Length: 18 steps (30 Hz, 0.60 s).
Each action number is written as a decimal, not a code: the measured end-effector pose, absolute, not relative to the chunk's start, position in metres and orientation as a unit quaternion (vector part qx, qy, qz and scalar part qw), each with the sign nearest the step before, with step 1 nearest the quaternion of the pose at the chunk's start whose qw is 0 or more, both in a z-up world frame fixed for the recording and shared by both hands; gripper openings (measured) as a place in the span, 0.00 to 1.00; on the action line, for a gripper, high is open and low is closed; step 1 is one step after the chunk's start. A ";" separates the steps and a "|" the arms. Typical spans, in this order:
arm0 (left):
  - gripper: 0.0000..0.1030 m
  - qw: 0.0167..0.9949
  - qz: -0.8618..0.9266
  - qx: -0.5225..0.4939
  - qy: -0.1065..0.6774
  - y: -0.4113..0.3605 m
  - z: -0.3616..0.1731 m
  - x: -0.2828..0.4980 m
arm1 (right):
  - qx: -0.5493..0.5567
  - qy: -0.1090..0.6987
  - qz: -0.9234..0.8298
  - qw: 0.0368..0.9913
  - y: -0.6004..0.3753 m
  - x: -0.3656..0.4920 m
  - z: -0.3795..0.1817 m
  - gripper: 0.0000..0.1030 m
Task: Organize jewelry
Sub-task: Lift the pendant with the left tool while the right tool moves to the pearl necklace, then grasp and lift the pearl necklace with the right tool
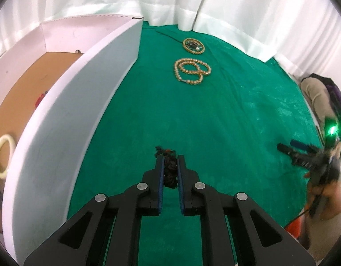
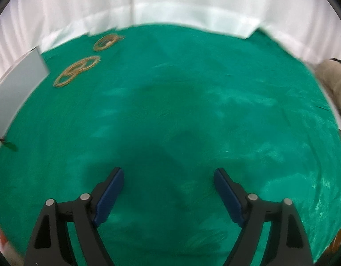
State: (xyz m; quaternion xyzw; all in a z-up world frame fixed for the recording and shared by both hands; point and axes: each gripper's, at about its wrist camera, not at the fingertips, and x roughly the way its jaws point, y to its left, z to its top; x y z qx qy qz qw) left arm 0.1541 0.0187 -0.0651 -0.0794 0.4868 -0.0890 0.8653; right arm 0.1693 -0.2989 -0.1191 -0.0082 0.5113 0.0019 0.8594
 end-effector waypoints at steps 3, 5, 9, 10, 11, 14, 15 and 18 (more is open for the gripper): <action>0.09 0.865 -0.095 -0.084 0.486 0.020 -0.067 0.152 | 0.025 0.522 0.079 0.849 -0.279 0.193 -0.093 0.83; 0.09 0.864 -0.097 -0.088 0.487 0.020 -0.069 0.150 | 0.042 0.523 0.130 0.841 -0.263 0.220 -0.080 0.83; 0.09 0.863 -0.098 -0.094 0.487 0.023 -0.070 0.145 | -0.004 0.512 0.158 0.844 -0.224 0.284 -0.079 0.81; 0.09 0.863 -0.097 -0.095 0.486 0.024 -0.070 0.143 | -0.021 0.506 0.166 0.846 -0.213 0.300 -0.082 0.72; 0.09 0.863 -0.097 -0.096 0.486 0.025 -0.069 0.142 | -0.032 0.503 0.177 0.845 -0.203 0.313 -0.085 0.67; 0.09 0.863 -0.096 -0.096 0.486 0.027 -0.070 0.140 | -0.052 0.509 0.209 0.833 -0.175 0.344 -0.098 0.61; 0.09 0.863 -0.097 -0.097 0.487 0.026 -0.072 0.143 | -0.063 0.506 0.211 0.834 -0.164 0.350 -0.102 0.61; 0.09 0.861 -0.101 -0.099 0.489 0.026 -0.074 0.145 | -0.108 0.493 0.219 0.835 -0.141 0.362 -0.109 0.61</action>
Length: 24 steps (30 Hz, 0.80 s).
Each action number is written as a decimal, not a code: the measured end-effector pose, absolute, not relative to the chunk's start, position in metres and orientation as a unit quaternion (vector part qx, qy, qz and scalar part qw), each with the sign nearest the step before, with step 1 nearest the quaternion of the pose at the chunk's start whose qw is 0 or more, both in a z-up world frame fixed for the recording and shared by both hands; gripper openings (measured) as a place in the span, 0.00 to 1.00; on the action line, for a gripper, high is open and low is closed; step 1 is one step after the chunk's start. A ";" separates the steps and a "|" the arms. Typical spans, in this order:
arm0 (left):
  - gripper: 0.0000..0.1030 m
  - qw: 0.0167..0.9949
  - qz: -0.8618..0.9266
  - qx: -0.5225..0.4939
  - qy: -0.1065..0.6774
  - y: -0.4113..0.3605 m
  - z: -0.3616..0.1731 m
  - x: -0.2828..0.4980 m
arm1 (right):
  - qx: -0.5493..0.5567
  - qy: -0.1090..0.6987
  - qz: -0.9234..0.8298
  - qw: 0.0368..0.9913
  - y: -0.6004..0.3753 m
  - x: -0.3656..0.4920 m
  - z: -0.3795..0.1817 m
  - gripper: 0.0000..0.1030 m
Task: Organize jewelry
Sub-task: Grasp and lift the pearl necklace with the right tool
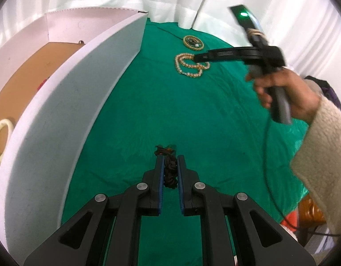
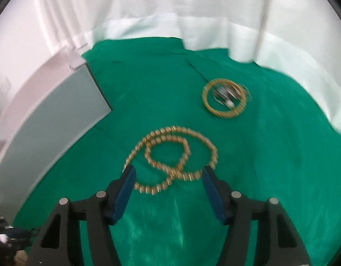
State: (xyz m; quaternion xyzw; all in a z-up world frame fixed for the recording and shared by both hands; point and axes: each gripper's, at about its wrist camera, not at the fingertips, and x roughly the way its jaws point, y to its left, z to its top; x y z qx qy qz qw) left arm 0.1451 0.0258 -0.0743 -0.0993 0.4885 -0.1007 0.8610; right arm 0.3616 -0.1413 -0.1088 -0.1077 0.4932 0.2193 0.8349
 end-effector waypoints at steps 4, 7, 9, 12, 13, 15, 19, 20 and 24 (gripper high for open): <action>0.09 0.858 -0.105 -0.101 0.492 0.024 -0.079 0.148 | -0.163 0.497 0.215 0.825 -0.122 0.373 -0.128 0.57; 0.09 0.857 -0.108 -0.100 0.494 0.024 -0.080 0.149 | -0.158 0.510 0.213 0.818 -0.121 0.373 -0.135 0.26; 0.09 0.857 -0.109 -0.099 0.494 0.024 -0.080 0.150 | -0.141 0.526 0.201 0.814 -0.129 0.372 -0.132 0.08; 0.09 0.860 -0.111 -0.102 0.488 0.024 -0.073 0.149 | -0.098 0.528 0.200 0.819 -0.150 0.364 -0.118 0.08; 0.09 0.861 -0.112 -0.103 0.485 0.024 -0.070 0.149 | -0.074 0.525 0.203 0.823 -0.161 0.358 -0.110 0.08; 0.09 0.863 -0.115 -0.107 0.479 0.025 -0.062 0.146 | -0.037 0.520 0.206 0.828 -0.179 0.348 -0.097 0.08; 0.09 0.866 -0.126 -0.124 0.468 0.024 -0.040 0.144 | 0.020 0.499 0.226 0.836 -0.210 0.327 -0.059 0.08; 0.09 0.866 -0.129 -0.127 0.465 0.024 -0.034 0.143 | 0.030 0.488 0.233 0.840 -0.217 0.319 -0.045 0.08; 0.09 0.869 -0.139 -0.141 0.453 0.026 -0.004 0.138 | 0.048 0.453 0.253 0.854 -0.230 0.294 -0.001 0.08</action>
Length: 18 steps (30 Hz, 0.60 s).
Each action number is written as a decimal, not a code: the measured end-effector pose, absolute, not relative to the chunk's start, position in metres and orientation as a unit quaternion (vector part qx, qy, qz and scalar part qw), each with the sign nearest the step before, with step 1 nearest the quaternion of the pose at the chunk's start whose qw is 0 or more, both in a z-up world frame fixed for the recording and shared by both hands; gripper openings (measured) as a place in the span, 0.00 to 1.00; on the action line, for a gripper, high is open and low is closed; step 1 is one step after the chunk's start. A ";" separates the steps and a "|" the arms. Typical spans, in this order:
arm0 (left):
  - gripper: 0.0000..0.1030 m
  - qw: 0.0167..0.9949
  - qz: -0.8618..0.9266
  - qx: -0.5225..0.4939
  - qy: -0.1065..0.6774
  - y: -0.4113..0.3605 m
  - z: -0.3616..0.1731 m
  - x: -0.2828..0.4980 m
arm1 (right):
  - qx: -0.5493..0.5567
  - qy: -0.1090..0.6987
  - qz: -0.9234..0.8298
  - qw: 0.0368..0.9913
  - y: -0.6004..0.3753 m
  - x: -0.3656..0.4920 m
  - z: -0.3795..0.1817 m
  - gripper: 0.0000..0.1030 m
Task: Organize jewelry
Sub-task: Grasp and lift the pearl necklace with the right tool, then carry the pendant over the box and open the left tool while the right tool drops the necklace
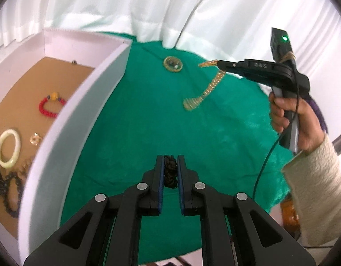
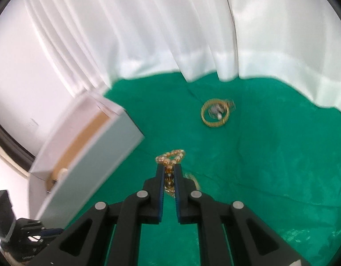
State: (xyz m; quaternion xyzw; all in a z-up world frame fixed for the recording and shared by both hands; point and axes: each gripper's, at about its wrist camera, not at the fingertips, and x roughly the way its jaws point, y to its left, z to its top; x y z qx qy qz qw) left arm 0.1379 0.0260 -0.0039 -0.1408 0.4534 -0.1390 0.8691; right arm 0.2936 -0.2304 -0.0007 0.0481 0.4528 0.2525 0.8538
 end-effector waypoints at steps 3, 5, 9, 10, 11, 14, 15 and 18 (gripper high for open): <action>0.09 0.873 -0.147 -0.143 0.443 0.027 0.020 0.128 | 0.049 0.426 0.267 0.863 -0.222 0.285 0.037 0.08; 0.09 0.873 -0.156 -0.150 0.438 0.030 0.038 0.119 | 0.048 0.406 0.283 0.867 -0.220 0.274 0.062 0.08; 0.09 0.871 -0.160 -0.178 0.429 0.055 0.072 0.101 | 0.040 0.382 0.313 0.869 -0.195 0.275 0.096 0.08; 0.09 0.871 -0.157 -0.186 0.426 0.064 0.079 0.097 | 0.035 0.375 0.326 0.867 -0.185 0.272 0.107 0.08; 0.09 0.872 -0.153 -0.197 0.421 0.077 0.088 0.090 | 0.033 0.370 0.334 0.866 -0.178 0.268 0.114 0.08; 0.09 0.875 -0.131 -0.230 0.405 0.122 0.109 0.078 | 0.029 0.358 0.369 0.857 -0.143 0.263 0.136 0.08; 0.09 0.876 -0.122 -0.237 0.401 0.134 0.115 0.079 | 0.027 0.353 0.382 0.854 -0.128 0.264 0.144 0.08; 0.09 0.884 -0.074 -0.246 0.390 0.179 0.121 0.084 | 0.020 0.343 0.412 0.844 -0.085 0.264 0.158 0.08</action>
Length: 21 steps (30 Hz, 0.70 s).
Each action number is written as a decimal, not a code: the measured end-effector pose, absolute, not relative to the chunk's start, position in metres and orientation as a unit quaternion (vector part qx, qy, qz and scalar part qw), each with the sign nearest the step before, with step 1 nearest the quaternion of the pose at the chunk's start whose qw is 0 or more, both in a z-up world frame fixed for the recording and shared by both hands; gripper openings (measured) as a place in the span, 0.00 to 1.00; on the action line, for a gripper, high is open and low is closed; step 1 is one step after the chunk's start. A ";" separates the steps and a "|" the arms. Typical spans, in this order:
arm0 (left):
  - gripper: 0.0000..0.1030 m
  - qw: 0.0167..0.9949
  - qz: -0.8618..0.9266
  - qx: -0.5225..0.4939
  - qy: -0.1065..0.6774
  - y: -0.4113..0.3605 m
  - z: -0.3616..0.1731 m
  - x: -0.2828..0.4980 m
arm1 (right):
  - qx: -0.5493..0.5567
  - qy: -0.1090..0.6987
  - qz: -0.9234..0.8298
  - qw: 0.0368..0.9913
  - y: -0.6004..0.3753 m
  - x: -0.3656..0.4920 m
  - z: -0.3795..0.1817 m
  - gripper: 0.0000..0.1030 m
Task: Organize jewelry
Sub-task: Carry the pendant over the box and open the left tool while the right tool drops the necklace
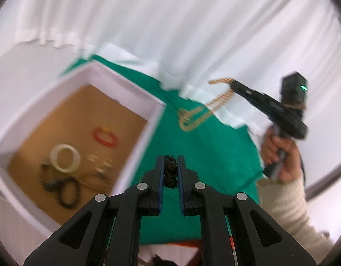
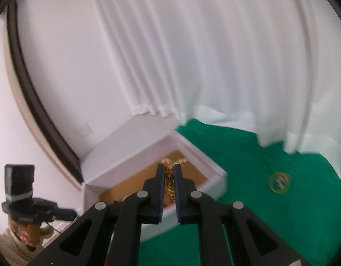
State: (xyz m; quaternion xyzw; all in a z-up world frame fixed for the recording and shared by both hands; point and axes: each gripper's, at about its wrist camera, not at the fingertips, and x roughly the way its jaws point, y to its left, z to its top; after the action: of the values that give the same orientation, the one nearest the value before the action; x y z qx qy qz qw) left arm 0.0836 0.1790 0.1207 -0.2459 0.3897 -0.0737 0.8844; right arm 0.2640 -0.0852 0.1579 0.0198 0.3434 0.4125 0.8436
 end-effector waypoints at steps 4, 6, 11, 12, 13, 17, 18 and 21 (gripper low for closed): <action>0.09 0.882 -0.019 -0.262 0.391 0.229 0.106 0.095 | 0.016 0.355 0.443 0.823 -0.028 0.272 0.155 0.08; 0.09 0.876 0.009 -0.274 0.397 0.254 0.089 0.101 | 0.016 0.368 0.459 0.808 0.004 0.278 0.145 0.08; 0.09 0.854 0.067 -0.299 0.420 0.297 0.036 0.121 | 0.009 0.404 0.481 0.778 0.081 0.289 0.102 0.08; 0.09 0.851 0.076 -0.301 0.423 0.303 0.028 0.124 | 0.004 0.409 0.483 0.774 0.092 0.290 0.094 0.08; 0.09 0.847 0.085 -0.304 0.427 0.310 0.020 0.129 | -0.002 0.415 0.483 0.771 0.106 0.291 0.083 0.08; 0.09 0.831 0.113 -0.312 0.447 0.331 -0.012 0.150 | -0.024 0.454 0.469 0.757 0.156 0.300 0.028 0.08; 0.09 0.828 0.120 -0.312 0.451 0.334 -0.020 0.155 | -0.028 0.460 0.466 0.755 0.163 0.301 0.019 0.08; 0.10 0.822 0.139 -0.304 0.461 0.338 -0.035 0.162 | -0.049 0.486 0.449 0.748 0.186 0.303 -0.016 0.10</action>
State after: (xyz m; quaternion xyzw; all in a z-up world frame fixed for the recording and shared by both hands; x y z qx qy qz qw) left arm 0.1622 0.3384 -0.0355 -0.3039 0.4607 0.1391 0.8222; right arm 0.3027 0.1862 -0.0161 -0.0487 0.4859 0.4489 0.7483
